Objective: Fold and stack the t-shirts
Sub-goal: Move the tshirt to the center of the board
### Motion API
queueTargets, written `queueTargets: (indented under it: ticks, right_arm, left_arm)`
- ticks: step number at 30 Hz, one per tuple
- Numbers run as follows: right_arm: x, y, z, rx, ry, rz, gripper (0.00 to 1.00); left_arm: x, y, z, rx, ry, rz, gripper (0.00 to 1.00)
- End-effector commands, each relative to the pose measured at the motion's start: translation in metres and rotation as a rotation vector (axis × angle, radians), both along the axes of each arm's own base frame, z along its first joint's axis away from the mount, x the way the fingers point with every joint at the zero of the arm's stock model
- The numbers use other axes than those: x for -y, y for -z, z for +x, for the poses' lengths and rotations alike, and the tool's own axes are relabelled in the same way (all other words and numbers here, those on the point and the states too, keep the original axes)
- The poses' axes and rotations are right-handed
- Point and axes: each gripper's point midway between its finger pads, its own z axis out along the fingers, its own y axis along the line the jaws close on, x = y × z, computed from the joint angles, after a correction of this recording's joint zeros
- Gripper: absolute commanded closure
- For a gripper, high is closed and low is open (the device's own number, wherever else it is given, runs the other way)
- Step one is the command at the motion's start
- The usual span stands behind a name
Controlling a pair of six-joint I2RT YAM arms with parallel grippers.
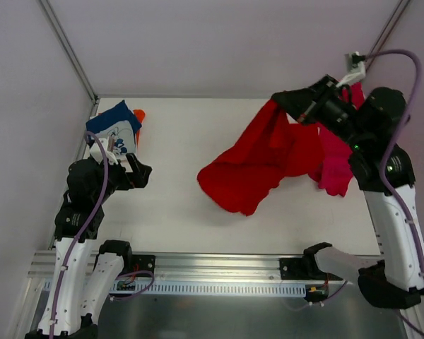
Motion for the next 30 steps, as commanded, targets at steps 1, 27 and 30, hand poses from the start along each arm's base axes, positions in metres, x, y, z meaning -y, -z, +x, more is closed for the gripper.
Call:
queueTargets:
  ticks: [1, 27, 30]
  right_arm:
    - [-0.057, -0.009, 0.000, -0.011, -0.172, -0.056, 0.99]
    - [-0.192, 0.017, 0.071, -0.044, -0.301, -0.158, 0.99]
    - [-0.186, -0.014, 0.100, 0.103, -0.172, -0.187, 1.00]
  left_arm:
    - [0.003, -0.009, 0.000, 0.050, 0.024, 0.011, 0.01]
    - [0.098, -0.027, -0.049, 0.072, 0.494, -0.446, 0.01]
    - [0.114, -0.025, -0.054, 0.078, 0.571, -0.491, 0.01]
